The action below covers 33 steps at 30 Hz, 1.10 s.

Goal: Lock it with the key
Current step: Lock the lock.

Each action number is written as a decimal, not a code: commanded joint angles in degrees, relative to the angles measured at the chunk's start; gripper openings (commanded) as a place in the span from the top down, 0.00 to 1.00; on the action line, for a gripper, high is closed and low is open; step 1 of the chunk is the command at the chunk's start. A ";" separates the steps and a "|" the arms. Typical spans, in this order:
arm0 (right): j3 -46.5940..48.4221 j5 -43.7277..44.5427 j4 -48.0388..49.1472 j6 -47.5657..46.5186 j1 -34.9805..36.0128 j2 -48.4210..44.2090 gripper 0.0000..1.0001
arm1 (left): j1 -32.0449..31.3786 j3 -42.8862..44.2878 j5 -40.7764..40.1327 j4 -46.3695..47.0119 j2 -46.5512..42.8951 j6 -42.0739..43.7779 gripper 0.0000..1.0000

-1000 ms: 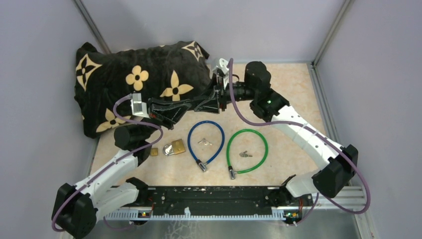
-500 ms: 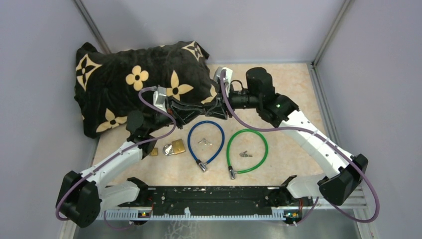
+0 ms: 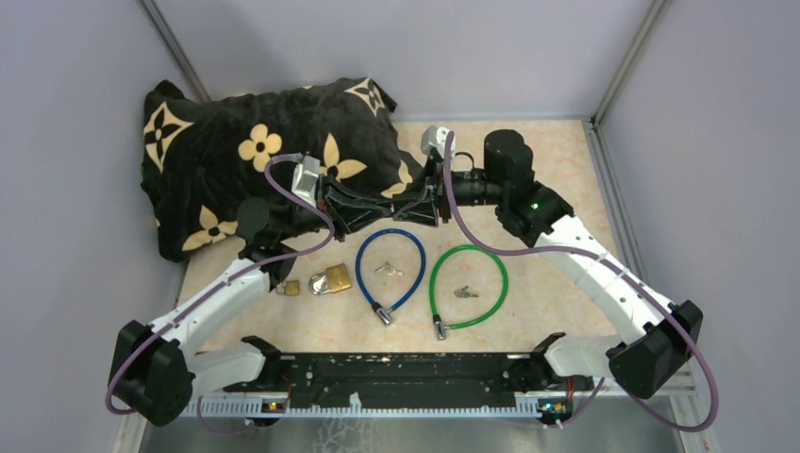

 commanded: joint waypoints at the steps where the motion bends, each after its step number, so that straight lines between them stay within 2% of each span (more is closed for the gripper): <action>1: -0.55 -2.19 27.33 0.57 7.48 9.41 1.00 | -11.74 5.39 16.33 -0.60 2.50 -3.80 1.00; 7: 3.34 -1.58 27.20 -0.84 7.87 9.00 1.00 | -11.95 4.13 14.52 -8.60 5.10 -3.85 1.00; 14: 6.21 -1.84 25.87 -2.75 9.05 10.07 1.00 | -13.02 5.52 14.77 -13.30 7.54 -1.56 1.00; 33: 4.54 -3.88 25.91 -3.81 9.25 11.13 1.00 | -17.10 11.38 15.75 -9.23 13.05 0.08 1.00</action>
